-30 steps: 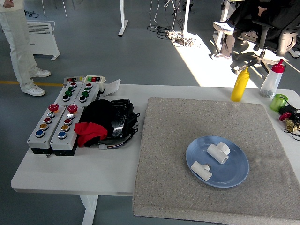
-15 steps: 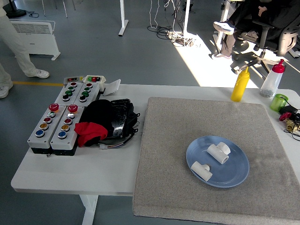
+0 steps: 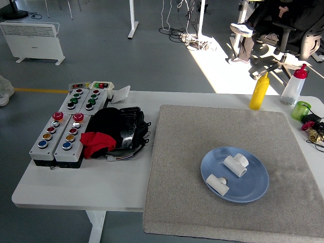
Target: Pick pipe place plate twice
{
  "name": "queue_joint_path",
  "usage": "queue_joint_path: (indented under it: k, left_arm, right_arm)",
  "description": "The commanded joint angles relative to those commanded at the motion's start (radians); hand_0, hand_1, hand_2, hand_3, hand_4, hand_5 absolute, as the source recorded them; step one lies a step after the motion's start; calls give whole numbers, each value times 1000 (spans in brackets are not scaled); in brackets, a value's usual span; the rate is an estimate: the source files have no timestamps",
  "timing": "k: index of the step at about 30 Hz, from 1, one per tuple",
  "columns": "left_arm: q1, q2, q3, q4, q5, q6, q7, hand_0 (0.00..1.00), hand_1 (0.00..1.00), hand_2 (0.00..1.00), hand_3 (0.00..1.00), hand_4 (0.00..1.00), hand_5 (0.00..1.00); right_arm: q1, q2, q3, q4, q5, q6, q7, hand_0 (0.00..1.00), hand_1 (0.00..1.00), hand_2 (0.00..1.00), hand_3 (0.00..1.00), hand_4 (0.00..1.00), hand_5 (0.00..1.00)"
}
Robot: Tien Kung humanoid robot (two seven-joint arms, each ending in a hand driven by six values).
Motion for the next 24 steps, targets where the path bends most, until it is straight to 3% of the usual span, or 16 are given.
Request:
queue_joint_path:
  k: [9, 13, 24]
  left_arm:
    - [-6, 0, 8, 2, -17, 6, -3, 677, 671, 693, 629, 328, 998]
    - [-8, 0, 7, 2, -14, 4, -3, 677, 671, 693, 629, 328, 998]
    - [-10, 0, 6, 2, -13, 4, -3, 677, 671, 693, 630, 330, 998]
  right_arm:
    - [15, 6, 18, -5, 84, -37, 27, 719, 656, 692, 705, 537, 543]
    - [25, 11, 15, -4, 51, -80, 35, 703, 674, 682, 673, 519, 509]
    - [21, 15, 13, -3, 10, -87, 43, 703, 662, 678, 665, 514, 508]
